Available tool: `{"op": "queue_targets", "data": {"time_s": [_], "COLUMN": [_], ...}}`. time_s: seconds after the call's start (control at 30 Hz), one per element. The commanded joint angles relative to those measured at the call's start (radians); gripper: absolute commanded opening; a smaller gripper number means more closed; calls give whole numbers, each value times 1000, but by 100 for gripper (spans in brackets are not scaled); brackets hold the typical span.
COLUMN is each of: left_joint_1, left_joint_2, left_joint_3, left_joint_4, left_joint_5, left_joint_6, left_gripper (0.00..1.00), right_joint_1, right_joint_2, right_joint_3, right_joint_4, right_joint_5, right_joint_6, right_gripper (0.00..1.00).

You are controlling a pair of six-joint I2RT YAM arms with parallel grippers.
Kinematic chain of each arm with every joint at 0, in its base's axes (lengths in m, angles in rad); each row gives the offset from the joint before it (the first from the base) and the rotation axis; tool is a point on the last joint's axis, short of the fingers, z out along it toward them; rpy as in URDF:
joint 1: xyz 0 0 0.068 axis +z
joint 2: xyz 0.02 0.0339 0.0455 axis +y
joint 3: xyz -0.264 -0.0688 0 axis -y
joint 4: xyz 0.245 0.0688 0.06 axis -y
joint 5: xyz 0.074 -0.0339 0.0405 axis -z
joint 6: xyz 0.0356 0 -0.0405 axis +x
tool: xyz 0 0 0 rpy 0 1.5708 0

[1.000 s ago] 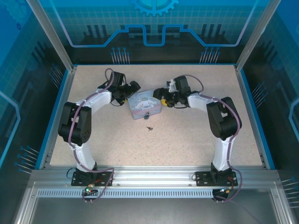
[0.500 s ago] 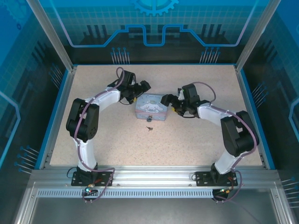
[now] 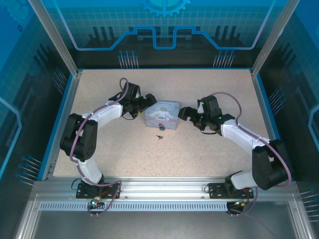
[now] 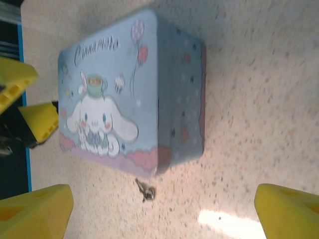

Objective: Unlock the padlock with the key

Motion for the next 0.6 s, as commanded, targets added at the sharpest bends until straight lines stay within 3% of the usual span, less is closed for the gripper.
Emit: {"op": "queue_targets", "data": {"time_s": [0.0, 0.23, 0.57], "left_joint_1": [-14, -67, -111], "left_joint_2": [-56, -60, -41], "left_joint_3": [-52, -75, -55], "left_joint_4": [33, 71, 103], "left_joint_5": [-2, 11, 9], "left_joint_6": [7, -37, -78], "left_gripper": [99, 99, 99], "right_joint_1": [59, 160, 161], "right_joint_2": [-9, 74, 160], "right_joint_3": [-34, -31, 27], "right_joint_4": [-2, 110, 171], "right_joint_5": [3, -18, -22], "right_joint_6": [39, 113, 149], "right_gripper": [95, 95, 95]}}
